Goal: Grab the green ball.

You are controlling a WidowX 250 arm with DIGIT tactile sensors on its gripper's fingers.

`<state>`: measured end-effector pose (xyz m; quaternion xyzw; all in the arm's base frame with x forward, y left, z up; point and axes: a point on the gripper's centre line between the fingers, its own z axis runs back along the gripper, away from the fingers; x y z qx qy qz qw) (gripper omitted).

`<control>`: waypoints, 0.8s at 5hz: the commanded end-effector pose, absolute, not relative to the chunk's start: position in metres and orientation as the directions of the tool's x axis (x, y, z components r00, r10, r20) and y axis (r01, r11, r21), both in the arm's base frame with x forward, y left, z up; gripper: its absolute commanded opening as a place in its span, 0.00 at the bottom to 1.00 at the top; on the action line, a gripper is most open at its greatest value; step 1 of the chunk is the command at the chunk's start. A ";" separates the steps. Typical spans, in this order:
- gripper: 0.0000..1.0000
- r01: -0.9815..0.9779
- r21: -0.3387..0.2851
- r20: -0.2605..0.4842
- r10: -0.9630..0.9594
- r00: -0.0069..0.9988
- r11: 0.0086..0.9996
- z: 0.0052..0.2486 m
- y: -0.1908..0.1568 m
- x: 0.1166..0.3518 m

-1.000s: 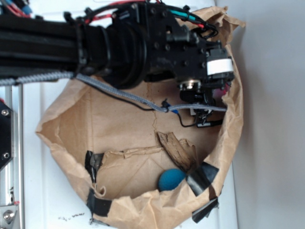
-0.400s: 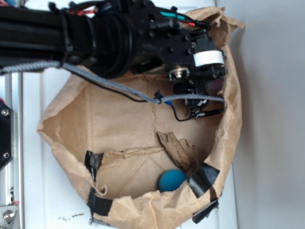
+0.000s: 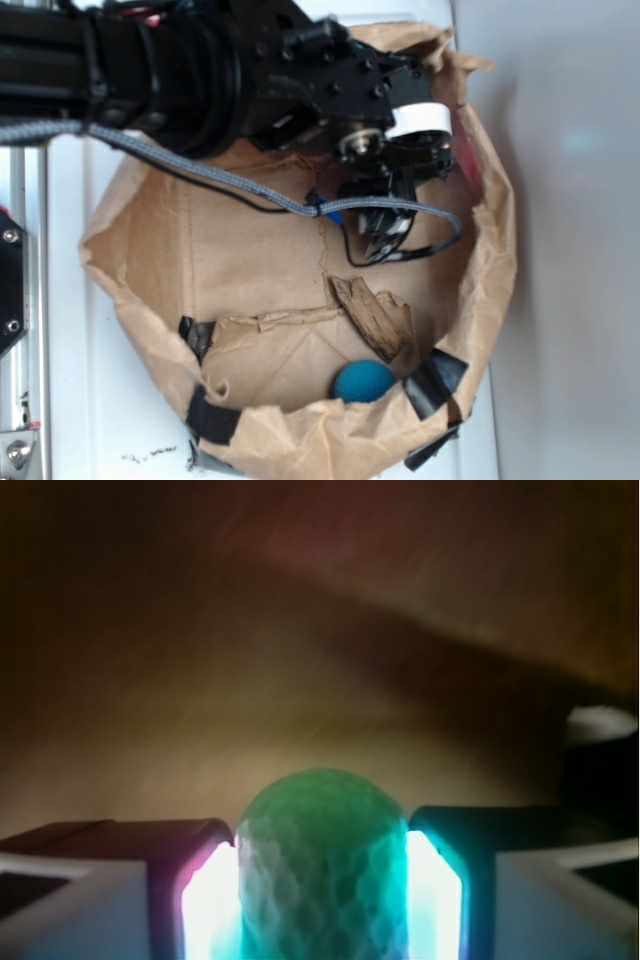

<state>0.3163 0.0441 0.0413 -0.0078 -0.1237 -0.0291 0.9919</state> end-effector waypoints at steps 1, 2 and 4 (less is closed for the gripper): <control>0.00 0.144 -0.171 0.147 -0.120 0.982 0.975 0.133 0.070 0.304; 0.00 0.211 -0.215 0.057 -0.203 0.977 0.954 0.148 0.080 0.296; 0.00 0.269 -0.294 -0.074 -0.303 0.950 0.917 0.170 0.081 0.293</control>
